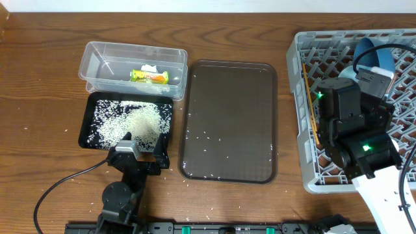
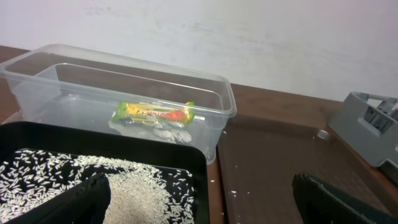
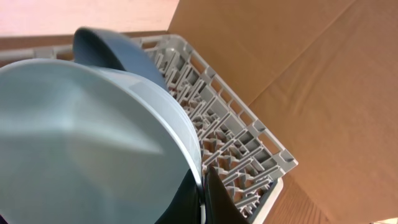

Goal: Sort waste into correct bins and load items into the dishwasher rack
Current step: 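Carry the light blue bowl into the rack and tilt it upright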

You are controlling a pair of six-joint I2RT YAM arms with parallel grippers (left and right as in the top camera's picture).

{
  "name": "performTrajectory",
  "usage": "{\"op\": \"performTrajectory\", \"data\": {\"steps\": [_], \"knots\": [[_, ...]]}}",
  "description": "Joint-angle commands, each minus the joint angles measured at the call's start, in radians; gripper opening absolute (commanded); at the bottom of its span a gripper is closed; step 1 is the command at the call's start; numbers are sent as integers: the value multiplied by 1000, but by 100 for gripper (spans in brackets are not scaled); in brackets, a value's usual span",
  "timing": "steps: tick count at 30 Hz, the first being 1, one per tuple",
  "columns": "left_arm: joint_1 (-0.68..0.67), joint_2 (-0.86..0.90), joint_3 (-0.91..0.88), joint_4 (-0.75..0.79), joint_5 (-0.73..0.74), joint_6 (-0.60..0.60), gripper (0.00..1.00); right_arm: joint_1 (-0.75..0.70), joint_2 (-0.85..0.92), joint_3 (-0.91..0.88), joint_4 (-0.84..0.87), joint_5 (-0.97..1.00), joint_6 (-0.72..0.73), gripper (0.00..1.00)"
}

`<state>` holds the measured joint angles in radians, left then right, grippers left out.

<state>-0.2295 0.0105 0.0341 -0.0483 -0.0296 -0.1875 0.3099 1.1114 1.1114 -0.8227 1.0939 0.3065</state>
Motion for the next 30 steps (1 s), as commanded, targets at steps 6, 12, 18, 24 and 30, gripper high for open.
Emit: {"op": "performTrajectory", "data": {"steps": [6,12,18,24,30], "knots": [[6,-6,-30,-20,-5,-12,96,-224,-26,9,208,52,-195,1],[6,-6,-30,-20,-5,-12,96,-358,-27,9,270,-200,-313,1],[6,-6,-30,-20,-5,-12,96,-247,-18,8,254,-211,-312,1],[6,-6,-30,-20,-5,-12,96,-90,71,8,236,-109,-312,1],[6,-6,-30,-20,-5,-12,96,-37,269,8,333,117,-346,1]]}}
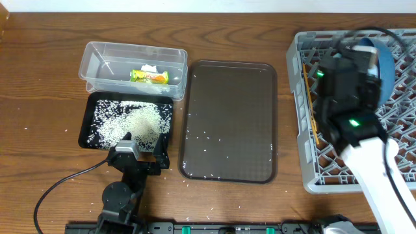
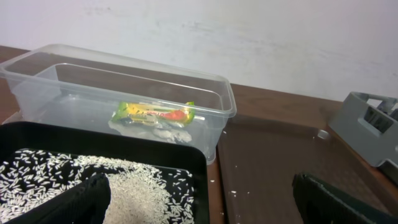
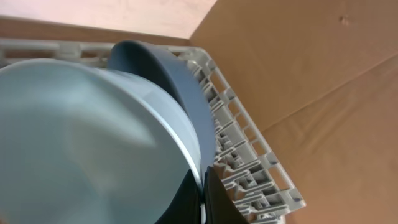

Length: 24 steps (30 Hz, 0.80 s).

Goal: Sort waste into correct bins and load items into the dishwasher rack
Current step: 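Carry the light blue bowl into the rack and tilt it upright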

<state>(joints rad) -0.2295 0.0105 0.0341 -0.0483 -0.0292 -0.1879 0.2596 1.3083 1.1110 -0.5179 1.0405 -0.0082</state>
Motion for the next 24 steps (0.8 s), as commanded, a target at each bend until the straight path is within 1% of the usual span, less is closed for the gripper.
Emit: {"op": "performTrajectory", "data": {"steps": [1,3,4,7,11,17,20,22,23,24], "knots": [[6,-6,-30,-20,-6,-11,96,11,106,9,58,216,-45,1],[6,-6,-30,-20,-6,-11,96,1,176,9,137,298,-102,1],[6,-6,-30,-20,-6,-11,96,-2,211,9,175,306,-145,1],[6,-6,-30,-20,-6,-11,96,-5,284,9,262,306,-222,1],[6,-6,-30,-20,-6,-11,96,-3,354,9,354,290,-285,1],[6,-6,-30,-20,-6,-11,96,-10,425,9,370,284,-285,4],[6,-6,-30,-20,-6,-11,96,1,467,9,347,266,-285,6],[6,-6,-30,-20,-6,-11,96,9,489,9,321,265,-285,15],[6,-6,-30,-20,-6,-11,96,16,502,9,306,265,-284,25],[6,-6,-30,-20,-6,-11,96,22,507,9,298,264,-282,38]]}}
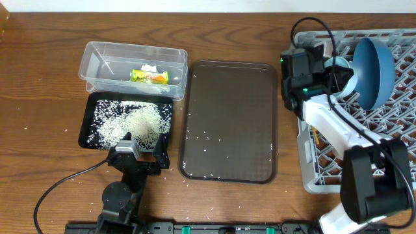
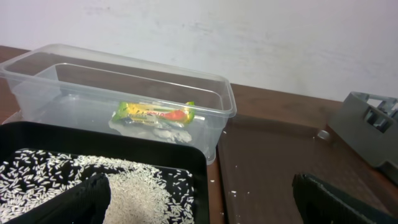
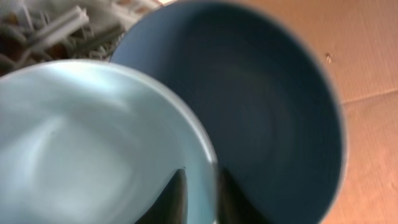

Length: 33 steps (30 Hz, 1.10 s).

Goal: Sort waste into correct bins and load items into the dishwasher rack
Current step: 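Carry the light blue bowl into the rack and tilt it upright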

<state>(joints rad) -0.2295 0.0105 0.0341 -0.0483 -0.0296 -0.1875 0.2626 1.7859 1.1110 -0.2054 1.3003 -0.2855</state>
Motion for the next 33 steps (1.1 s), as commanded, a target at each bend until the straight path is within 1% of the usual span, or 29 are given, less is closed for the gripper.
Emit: {"op": "performTrajectory", "data": {"steps": [1,3,4,5,7,9,14,18,21,22,24,26,29,31,33], "knots": [[6,-6,-30,-20,-5,-12,96,27,32,9,-17,3,6,50],[6,-6,-30,-20,-5,-12,96,52,29,9,-23,-3,11,61],[6,-6,-30,-20,-5,-12,96,64,23,9,-23,-3,11,64],[6,-6,-30,-20,-5,-12,96,73,16,9,-23,-3,11,63],[6,-6,-30,-20,-5,-12,96,80,4,9,-23,-10,11,54],[6,-6,-30,-20,-5,-12,96,79,-2,9,-24,-14,11,53],[6,-6,-30,-20,-5,-12,96,88,-12,9,-47,-27,26,61],[6,-6,-30,-20,-5,-12,96,117,-79,9,-78,-135,60,65],[6,-6,-30,-20,-5,-12,96,108,-143,9,-96,-225,100,71],[6,-6,-30,-20,-5,-12,96,101,-166,9,-119,-269,120,71],[6,-6,-30,-20,-5,-12,96,83,-215,9,-217,-391,227,65],[6,-6,-30,-20,-5,-12,96,55,-255,9,-328,-549,378,60],[6,-6,-30,-20,-5,-12,96,-6,-295,9,-483,-848,619,51],[6,-6,-30,-20,-5,-12,96,-42,-300,9,-550,-1022,755,50],[6,-6,-30,-20,-5,-12,96,-75,-296,6,-602,-1143,878,49]]}}
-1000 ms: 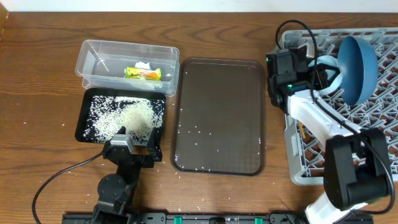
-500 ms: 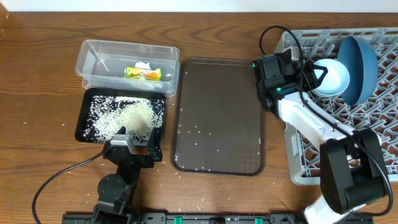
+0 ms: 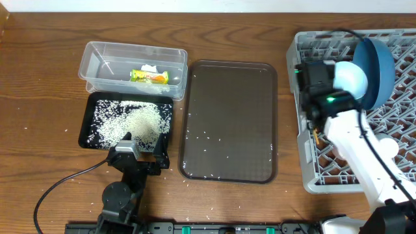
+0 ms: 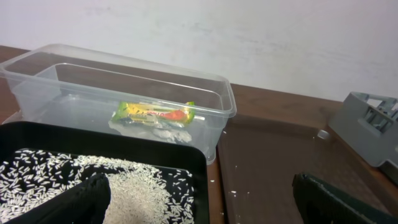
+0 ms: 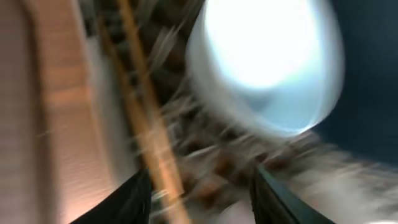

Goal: Sort waste into correct bins and load items into the dishwasher rack
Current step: 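Carry the light blue bowl into the rack and tilt it upright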

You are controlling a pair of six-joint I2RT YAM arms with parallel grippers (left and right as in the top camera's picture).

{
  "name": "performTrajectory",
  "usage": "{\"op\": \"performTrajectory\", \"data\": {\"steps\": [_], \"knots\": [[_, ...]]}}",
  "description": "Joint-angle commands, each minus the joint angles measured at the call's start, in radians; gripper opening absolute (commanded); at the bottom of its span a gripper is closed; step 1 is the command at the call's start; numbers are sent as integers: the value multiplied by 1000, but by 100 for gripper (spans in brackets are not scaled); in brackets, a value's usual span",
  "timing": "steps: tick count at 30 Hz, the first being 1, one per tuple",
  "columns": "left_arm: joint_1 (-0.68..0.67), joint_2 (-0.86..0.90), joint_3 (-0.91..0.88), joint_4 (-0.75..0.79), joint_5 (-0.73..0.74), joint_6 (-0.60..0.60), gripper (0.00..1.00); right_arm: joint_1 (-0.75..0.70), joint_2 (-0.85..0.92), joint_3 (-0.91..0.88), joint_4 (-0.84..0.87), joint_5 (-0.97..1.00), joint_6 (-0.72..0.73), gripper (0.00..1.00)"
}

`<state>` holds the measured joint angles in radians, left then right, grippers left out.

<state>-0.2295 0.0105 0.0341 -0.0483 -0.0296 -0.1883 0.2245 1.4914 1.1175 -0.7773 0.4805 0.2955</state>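
Note:
A pale blue bowl (image 3: 351, 77) stands on edge in the grey dishwasher rack (image 3: 305, 170), leaning against a dark blue bowl (image 3: 376, 62). In the blurred right wrist view the pale bowl (image 5: 267, 68) lies just ahead of my right gripper (image 5: 199, 202), which is open and holds nothing. A wooden stick (image 3: 311, 110) lies along the rack's left side. My left gripper (image 4: 199, 205) rests open at the near edge of the black rice tray (image 3: 88, 107). A green and orange wrapper (image 3: 149, 76) lies in the clear bin (image 3: 91, 58).
A brown serving tray (image 3: 227, 84) with scattered rice grains sits between the bins and the rack. Loose grains dot the wooden table (image 3: 39, 97) around the black tray. A cable runs from the left arm's base along the table's front.
My right gripper was shut on the pale bowl's rim beside the dark blue bowl. Now it is open and drawn back, and the pale bowl stands in the rack. The left arm is unchanged.
My right gripper held the pale bowl over the rack's right part, then nearer the rack's back by the dark blue bowl, then right against that bowl. Now the pale bowl rests there alone and the gripper is open.

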Motion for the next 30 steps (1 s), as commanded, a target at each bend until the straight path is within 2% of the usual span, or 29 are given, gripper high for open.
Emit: {"op": "performTrajectory", "data": {"steps": [1,5,11,18,24,27,30], "knots": [[6,-6,-30,-20,-5,-11,96,-49,0,0,-42,-344,348,49],[6,-6,-30,-20,-5,-11,96,-105,-1,0,-48,-426,510,52],[6,-6,-30,-20,-5,-11,96,-192,-1,0,-30,-517,618,53],[6,-6,-30,-20,-5,-11,96,-297,-31,15,3,-595,615,51],[6,-6,-30,-20,-5,-11,96,-275,-119,33,3,-583,571,60],[6,-6,-30,-20,-5,-11,96,-274,-141,33,10,-586,561,54],[6,-6,-30,-20,-5,-11,96,-246,-145,33,91,-572,356,54]]}}
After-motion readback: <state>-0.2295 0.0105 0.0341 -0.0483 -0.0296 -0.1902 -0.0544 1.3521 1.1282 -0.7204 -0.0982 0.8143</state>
